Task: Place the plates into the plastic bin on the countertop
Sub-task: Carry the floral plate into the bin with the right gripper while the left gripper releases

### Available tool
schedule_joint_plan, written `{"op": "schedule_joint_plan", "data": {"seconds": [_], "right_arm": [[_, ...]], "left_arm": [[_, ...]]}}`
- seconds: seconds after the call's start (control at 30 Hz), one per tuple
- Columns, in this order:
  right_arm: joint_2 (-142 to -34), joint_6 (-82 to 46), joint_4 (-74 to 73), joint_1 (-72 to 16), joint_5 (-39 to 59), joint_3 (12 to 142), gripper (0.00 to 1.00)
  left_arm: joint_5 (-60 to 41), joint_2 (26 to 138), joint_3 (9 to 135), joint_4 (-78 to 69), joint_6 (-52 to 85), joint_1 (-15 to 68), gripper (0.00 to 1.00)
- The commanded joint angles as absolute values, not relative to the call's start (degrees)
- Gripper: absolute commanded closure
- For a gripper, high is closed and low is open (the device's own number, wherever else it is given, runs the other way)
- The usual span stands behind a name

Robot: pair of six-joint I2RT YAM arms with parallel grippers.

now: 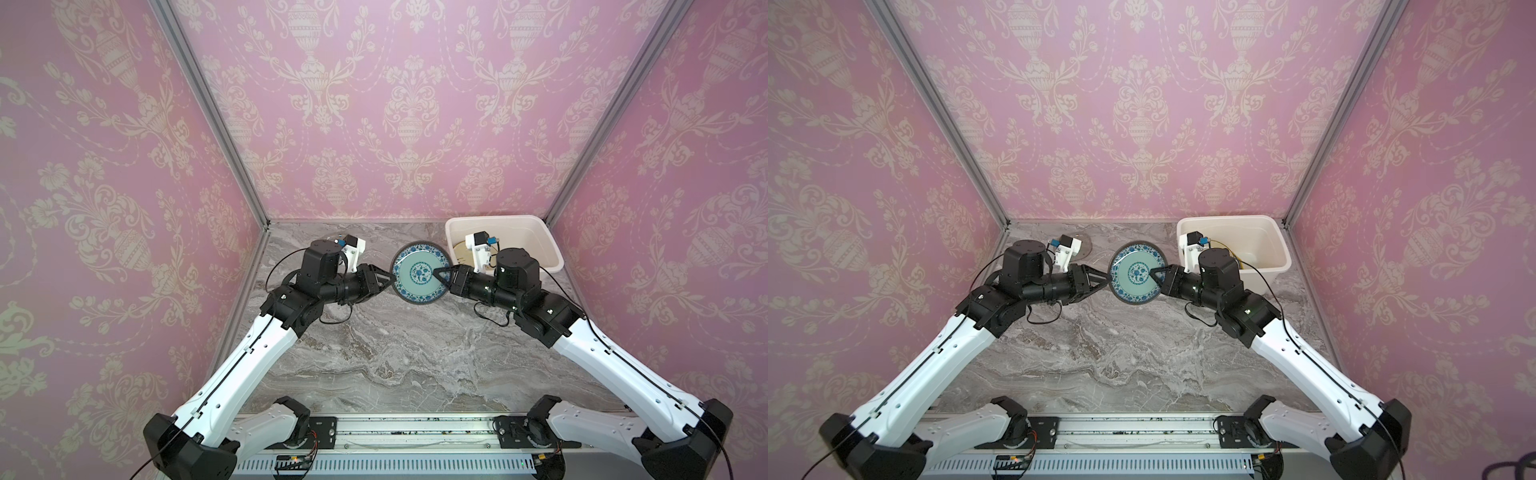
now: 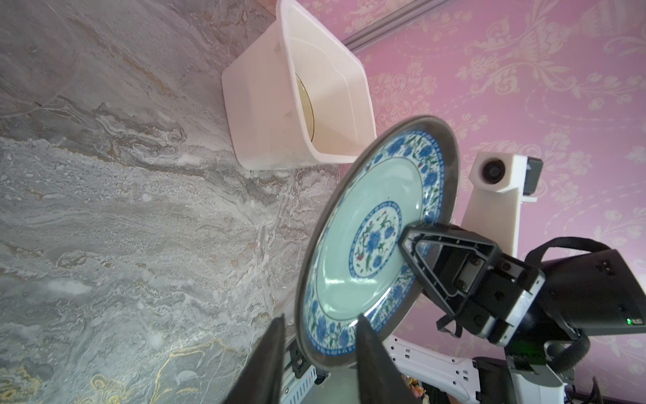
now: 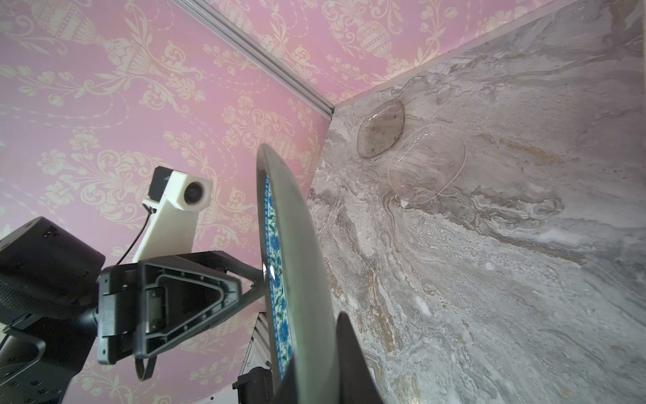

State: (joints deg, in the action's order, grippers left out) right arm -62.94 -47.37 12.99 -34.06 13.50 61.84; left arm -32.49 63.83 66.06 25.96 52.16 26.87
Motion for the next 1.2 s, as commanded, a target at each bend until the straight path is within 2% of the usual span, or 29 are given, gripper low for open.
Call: {"op": "schedule_joint_plan", "data": {"seconds": [0.0, 0.27, 0.4, 0.63, 1.17], "right_arm": [[-61.5, -44.3, 15.5, -30.8, 10.8, 65.6, 1.00], [-61.9, -41.2, 21.6, -12.6, 13.1, 69.3, 1.00], [-64.4, -40.7, 23.0, -4.5, 14.9, 70.4, 1.00], [-72.2, -38.7, 23.0, 3.6, 15.8, 72.4, 1.00], [-96.9, -29.7, 27.6, 3.9, 18.4, 84.6, 0.99]], "left_arm": [[-30.1, 62.8, 66.3, 22.8, 51.7, 27.2, 0.41], [-25.7, 62.1, 66.1, 19.8, 48.5, 26.5, 0.12], [-24.4, 64.3, 68.0, 22.3, 46.0, 26.3, 0.02], [-25.2, 71.8, 74.8, 26.3, 43.4, 25.8, 0.01], [-25.8, 84.9, 86.0, 33.5, 41.9, 23.8, 0.01]]}}
